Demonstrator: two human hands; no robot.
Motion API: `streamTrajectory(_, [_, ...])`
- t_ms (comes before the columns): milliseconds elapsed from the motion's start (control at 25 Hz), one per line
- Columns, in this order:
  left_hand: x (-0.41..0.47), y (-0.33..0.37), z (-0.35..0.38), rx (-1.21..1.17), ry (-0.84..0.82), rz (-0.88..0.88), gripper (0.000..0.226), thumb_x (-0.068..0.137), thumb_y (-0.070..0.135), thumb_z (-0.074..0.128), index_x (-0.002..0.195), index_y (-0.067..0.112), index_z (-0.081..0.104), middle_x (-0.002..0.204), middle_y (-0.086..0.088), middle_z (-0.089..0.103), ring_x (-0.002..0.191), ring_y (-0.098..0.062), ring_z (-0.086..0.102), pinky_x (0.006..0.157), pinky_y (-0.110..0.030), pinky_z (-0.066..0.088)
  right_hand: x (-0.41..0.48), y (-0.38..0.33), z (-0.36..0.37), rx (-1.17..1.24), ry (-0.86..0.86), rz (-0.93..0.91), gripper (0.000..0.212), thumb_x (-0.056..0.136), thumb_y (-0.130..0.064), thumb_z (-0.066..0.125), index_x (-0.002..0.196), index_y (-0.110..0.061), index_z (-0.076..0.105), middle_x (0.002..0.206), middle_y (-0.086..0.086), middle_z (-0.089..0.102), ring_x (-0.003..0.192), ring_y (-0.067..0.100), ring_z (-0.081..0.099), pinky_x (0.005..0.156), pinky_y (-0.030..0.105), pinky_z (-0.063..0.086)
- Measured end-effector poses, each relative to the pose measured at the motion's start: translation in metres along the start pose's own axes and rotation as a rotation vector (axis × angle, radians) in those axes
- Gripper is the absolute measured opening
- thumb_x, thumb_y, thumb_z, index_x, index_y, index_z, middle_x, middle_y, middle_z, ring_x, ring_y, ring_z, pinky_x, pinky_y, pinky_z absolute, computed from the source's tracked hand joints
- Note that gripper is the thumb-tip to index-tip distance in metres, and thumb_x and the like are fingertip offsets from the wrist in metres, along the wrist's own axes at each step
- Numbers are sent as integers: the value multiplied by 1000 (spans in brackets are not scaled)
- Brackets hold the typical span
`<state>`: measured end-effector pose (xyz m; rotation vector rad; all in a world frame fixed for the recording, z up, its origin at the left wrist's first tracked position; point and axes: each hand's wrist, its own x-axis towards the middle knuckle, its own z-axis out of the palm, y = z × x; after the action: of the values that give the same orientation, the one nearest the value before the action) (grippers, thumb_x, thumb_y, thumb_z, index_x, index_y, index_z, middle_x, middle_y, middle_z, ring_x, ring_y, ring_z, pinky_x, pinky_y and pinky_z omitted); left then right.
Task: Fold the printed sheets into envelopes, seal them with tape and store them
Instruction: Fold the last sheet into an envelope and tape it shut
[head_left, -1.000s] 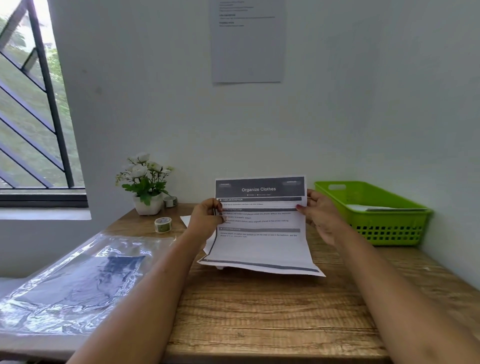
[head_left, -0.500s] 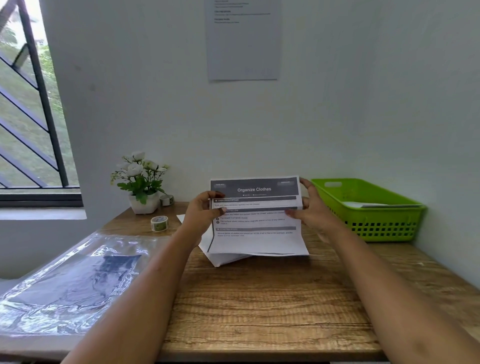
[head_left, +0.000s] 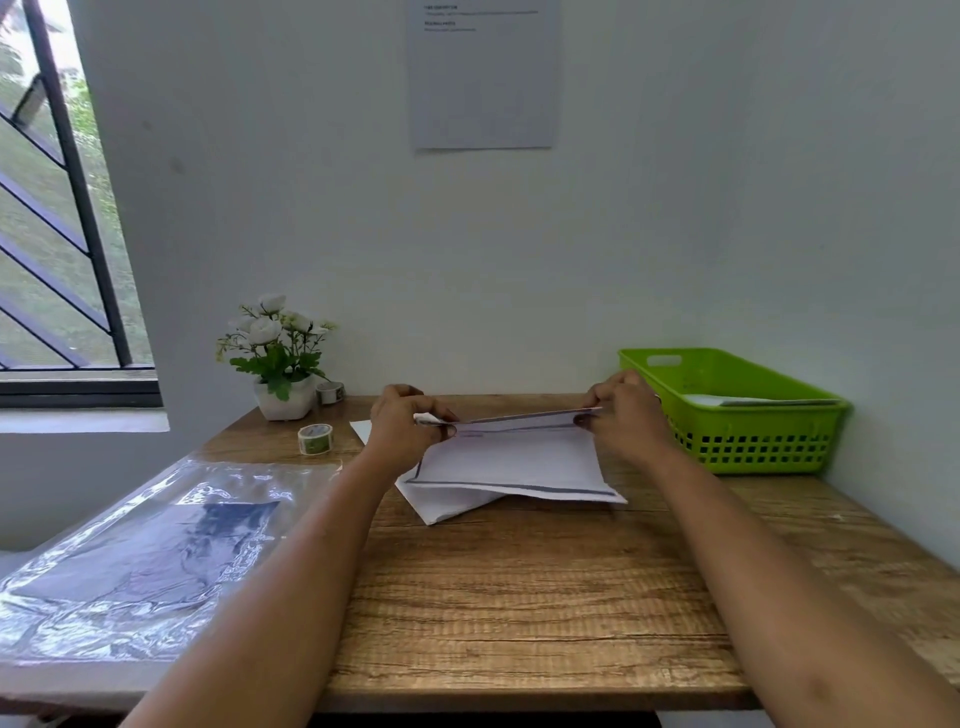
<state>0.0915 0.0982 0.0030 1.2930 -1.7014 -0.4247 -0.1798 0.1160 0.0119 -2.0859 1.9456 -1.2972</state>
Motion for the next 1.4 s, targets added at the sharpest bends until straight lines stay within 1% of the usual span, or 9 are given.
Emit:
streamTrajectory(160, [-3, 2, -1, 69, -19, 17, 15, 72, 12, 79, 80, 19, 69, 133, -5, 50, 128, -23, 40, 101, -31, 31, -5, -4, -2, 22, -69, 35, 10, 77, -15, 74, 82, -18, 65, 87, 0, 57, 86, 17, 53, 65, 22, 32])
streamTrajectory(280, [-6, 6, 0, -92, -91, -19, 16, 76, 9, 76, 76, 17, 62, 96, 0, 66, 97, -17, 59, 78, -17, 38, -4, -3, -1, 118, -59, 68, 12, 80, -10, 70, 80, -17, 60, 73, -2, 58, 75, 16, 52, 53, 13, 34])
streamTrajectory(360, [-7, 8, -1, -115, -92, -15, 15, 77, 13, 75, 78, 17, 61, 81, 3, 63, 77, -10, 57, 66, -14, 40, -4, -2, 0, 259, -38, 126, 13, 83, -6, 67, 85, -16, 59, 78, 5, 59, 71, 18, 55, 54, 13, 41])
streamTrajectory(480, [-8, 6, -2, -98, -148, 6, 18, 79, 14, 74, 71, 21, 60, 75, 6, 61, 73, -6, 54, 66, -16, 41, -4, 0, 1, 409, -107, 256, 11, 85, -1, 65, 90, -11, 60, 84, 11, 57, 64, 16, 57, 56, 26, 53])
streamTrajectory(640, [-4, -1, 1, -51, -310, 20, 14, 80, 16, 73, 70, 21, 64, 74, 5, 61, 77, -11, 55, 80, -27, 44, -4, 5, 3, 165, -275, 231, 18, 82, 3, 62, 78, -15, 66, 86, 13, 62, 61, 11, 53, 52, 15, 44])
streamTrajectory(760, [-3, -3, 4, 60, -506, 28, 12, 76, 32, 75, 83, 23, 70, 88, 3, 67, 90, -15, 60, 89, -33, 46, -7, 4, 0, -21, -458, 162, 33, 80, 5, 58, 105, -10, 73, 102, 11, 71, 83, 15, 59, 71, 17, 41])
streamTrajectory(880, [-6, -1, 7, 181, -594, 7, 24, 76, 43, 73, 95, 30, 70, 108, 9, 65, 106, -11, 56, 93, -27, 40, -11, -5, -5, -94, -567, 120, 40, 81, -8, 67, 121, -12, 66, 118, 9, 67, 104, 17, 60, 82, 19, 41])
streamTrajectory(1200, [-7, -1, 10, 317, -599, 70, 20, 87, 31, 65, 107, 29, 67, 128, 4, 57, 122, -16, 45, 98, -27, 32, -13, -16, -7, -257, -679, 17, 59, 78, -46, 71, 129, -17, 59, 136, 2, 57, 123, 18, 52, 105, 27, 38])
streamTrajectory(1400, [-7, 2, 11, 355, -595, 76, 26, 89, 29, 62, 115, 29, 63, 133, 3, 54, 124, -17, 44, 101, -28, 31, -19, -50, -16, -136, -874, -111, 67, 73, -56, 71, 133, -38, 50, 139, -4, 49, 128, 16, 45, 111, 36, 32])
